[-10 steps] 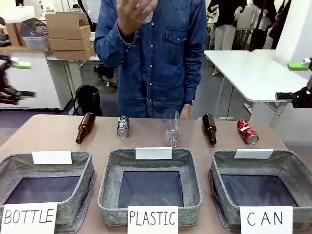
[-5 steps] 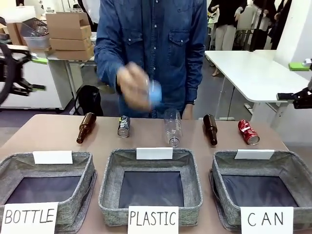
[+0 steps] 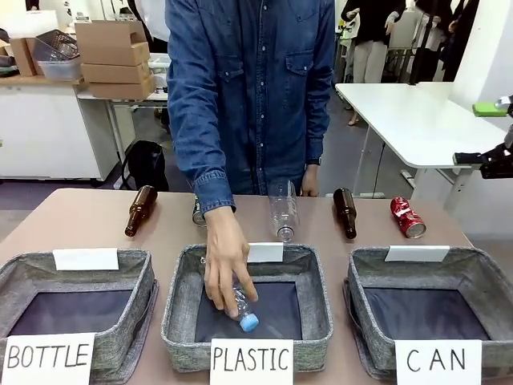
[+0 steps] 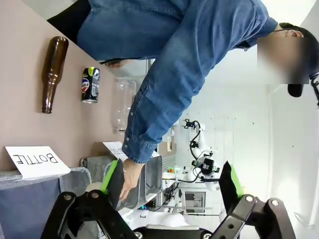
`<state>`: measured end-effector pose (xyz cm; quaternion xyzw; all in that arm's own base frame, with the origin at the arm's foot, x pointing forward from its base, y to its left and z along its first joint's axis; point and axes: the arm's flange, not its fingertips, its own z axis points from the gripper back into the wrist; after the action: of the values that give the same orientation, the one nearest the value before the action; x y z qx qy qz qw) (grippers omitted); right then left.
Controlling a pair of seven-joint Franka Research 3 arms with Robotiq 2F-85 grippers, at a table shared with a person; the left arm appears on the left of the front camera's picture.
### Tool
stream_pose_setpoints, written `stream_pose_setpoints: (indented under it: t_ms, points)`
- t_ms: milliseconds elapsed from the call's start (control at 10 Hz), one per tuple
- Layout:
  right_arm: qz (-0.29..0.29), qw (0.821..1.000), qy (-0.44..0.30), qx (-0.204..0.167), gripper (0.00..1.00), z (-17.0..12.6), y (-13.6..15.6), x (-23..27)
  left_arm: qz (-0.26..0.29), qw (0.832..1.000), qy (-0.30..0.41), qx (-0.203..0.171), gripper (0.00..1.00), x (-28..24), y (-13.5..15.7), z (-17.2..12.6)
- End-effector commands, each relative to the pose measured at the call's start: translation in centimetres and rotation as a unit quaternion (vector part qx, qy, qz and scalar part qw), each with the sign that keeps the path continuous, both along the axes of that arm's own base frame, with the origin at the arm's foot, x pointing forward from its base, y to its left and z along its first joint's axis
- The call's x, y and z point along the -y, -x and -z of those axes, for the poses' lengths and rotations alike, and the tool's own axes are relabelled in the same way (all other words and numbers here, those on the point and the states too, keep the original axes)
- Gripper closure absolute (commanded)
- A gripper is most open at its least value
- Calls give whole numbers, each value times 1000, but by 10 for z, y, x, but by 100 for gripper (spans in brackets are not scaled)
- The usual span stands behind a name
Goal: Sort the can waste into the basket.
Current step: Pick up the can waste from the table and place it in the right Fabric basket.
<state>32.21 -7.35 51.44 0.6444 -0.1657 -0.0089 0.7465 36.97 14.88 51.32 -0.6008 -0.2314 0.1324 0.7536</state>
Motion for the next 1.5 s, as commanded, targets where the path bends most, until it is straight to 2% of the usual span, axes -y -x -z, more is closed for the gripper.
stream_pose_setpoints:
  t_ms: [0, 300, 600, 700, 800, 900, 1100, 1300, 1400]
  points:
    - [-3, 1000, 0, 16, 0, -1, -3, 1, 15, 1000, -12, -2, 0, 15, -10, 1]
    - [-3, 1000, 0, 16, 0, -1, -3, 1, 36, 998, -39, -16, 0, 40, -27, 5]
    - [-3, 1000, 0, 16, 0, -1, -3, 1, 98, 987, -103, -72, 0, 101, -82, 18]
    - [-3, 1000, 0, 16, 0, -1, -3, 1, 107, 989, -87, -61, 0, 99, -83, 11]
    - [-3, 1000, 0, 16, 0, -1, -3, 1, 90, 992, -73, -52, 0, 97, -82, 6]
    - [-3, 1000, 0, 16, 0, -1, -3, 1, 87, 987, -116, -65, 0, 113, -86, 8]
    - [-3, 1000, 0, 16, 0, -1, -3, 1, 128, 976, -155, -89, 0, 156, -117, 21]
    - [-3, 1000, 0, 16, 0, -1, -3, 1, 162, 949, -238, -125, 0, 215, -169, 56]
    - [-3, 1000, 0, 16, 0, -1, -3, 1, 146, 944, -266, -130, 0, 238, -185, 72]
